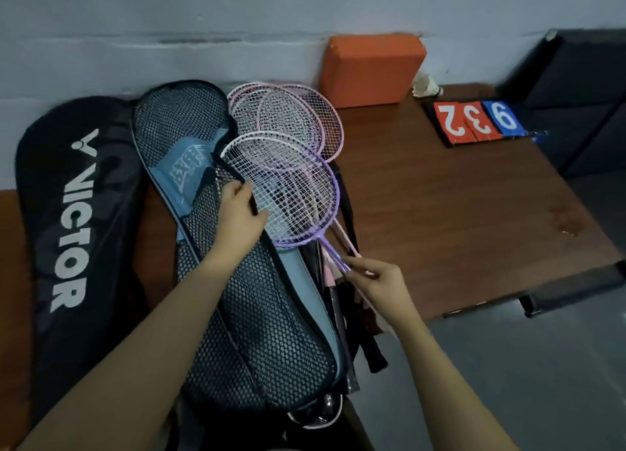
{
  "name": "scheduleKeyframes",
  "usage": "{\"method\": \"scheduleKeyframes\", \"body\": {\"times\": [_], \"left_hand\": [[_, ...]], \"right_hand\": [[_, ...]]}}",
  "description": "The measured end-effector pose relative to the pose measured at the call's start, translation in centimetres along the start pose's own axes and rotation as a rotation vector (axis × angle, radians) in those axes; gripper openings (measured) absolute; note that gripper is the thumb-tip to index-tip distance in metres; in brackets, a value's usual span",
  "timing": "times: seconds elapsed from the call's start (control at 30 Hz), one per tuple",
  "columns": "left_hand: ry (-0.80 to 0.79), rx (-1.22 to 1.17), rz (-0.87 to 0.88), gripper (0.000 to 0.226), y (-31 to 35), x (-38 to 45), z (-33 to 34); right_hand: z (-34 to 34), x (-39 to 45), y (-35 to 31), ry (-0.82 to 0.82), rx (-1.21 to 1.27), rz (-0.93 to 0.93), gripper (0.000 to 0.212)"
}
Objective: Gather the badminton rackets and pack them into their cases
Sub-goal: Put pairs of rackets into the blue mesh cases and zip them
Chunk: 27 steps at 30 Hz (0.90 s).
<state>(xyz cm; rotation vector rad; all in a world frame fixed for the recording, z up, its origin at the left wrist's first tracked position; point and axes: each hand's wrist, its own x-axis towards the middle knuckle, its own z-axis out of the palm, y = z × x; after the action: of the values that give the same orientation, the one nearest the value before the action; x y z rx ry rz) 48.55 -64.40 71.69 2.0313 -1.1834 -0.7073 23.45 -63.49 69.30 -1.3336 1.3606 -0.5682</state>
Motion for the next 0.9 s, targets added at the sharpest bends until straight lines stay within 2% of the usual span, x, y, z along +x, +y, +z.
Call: {"method": "scheduleKeyframes", "body": {"times": [0.27,0.37,0.43,0.53,0.9], "left_hand": [[-0.089,-0.035,0.036,0.066,0.4,-0.6,0.2],[-0.098,-0.094,0.028,0.062,0.8,-0.5,-0.8],[-0.065,-0.180,0.001,0.061,1.0,-0.1,-1.5],[-0.014,-0.179,0.002,0.062,1.0,0.8,-2.4],[-0.164,-0.160,0.100,0.065,0.4,-1.3,-2.7]], "right_hand": [[1.2,-0.4,-1.1,-0.289,0.291,0.141,0.042],[1.9,0.0,-1.3,-0.304,0.220,0.122,0.042],[2.2,0.0,-1.5,-0.325,0.202,0.124,0.041],[2.4,-0.6,-1.8,-0.342,0.204,0.126,0.039],[4.2,-1.1,-2.3,-0.449,0.111,0.172,0.042]]}}
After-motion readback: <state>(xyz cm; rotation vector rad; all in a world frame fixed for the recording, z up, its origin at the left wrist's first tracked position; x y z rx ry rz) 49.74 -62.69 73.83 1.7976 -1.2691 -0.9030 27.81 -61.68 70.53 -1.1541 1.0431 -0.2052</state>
